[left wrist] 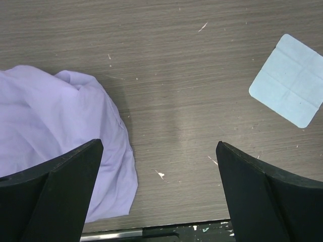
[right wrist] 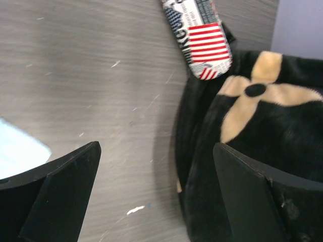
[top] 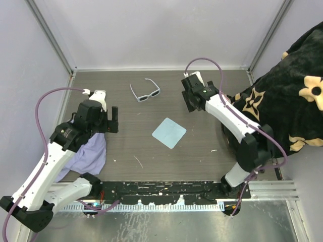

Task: Organize the sunglasses
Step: Pick up the sunglasses case from the center of the board.

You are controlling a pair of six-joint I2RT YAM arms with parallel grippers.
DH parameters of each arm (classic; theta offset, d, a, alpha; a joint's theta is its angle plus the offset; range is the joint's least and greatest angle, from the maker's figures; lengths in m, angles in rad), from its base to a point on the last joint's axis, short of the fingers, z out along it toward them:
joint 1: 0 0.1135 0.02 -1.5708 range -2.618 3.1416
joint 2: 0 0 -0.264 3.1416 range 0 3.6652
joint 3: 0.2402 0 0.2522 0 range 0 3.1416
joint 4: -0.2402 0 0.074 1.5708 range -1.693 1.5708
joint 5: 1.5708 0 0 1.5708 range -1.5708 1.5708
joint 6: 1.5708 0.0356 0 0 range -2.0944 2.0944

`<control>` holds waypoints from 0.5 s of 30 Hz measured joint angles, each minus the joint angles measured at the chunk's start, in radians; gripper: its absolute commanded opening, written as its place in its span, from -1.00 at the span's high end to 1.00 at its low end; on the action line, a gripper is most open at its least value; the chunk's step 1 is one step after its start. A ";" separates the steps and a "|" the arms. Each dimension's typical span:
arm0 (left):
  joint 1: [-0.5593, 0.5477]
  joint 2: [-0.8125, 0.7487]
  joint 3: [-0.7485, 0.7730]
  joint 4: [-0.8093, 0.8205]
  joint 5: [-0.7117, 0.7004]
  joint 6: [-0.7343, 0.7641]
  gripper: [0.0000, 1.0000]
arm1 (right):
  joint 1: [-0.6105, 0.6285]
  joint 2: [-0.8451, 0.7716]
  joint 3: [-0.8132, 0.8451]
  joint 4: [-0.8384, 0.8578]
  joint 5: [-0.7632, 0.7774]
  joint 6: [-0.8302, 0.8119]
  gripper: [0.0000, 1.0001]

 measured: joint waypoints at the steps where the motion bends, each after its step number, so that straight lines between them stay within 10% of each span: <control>1: 0.000 -0.007 -0.011 0.000 0.000 -0.002 -0.96 | -0.028 0.031 0.009 0.018 0.002 -0.036 -1.00; 15: 0.000 -0.068 -0.153 0.035 -0.003 -0.002 -0.96 | -0.261 0.438 0.274 0.179 0.005 -0.427 -1.00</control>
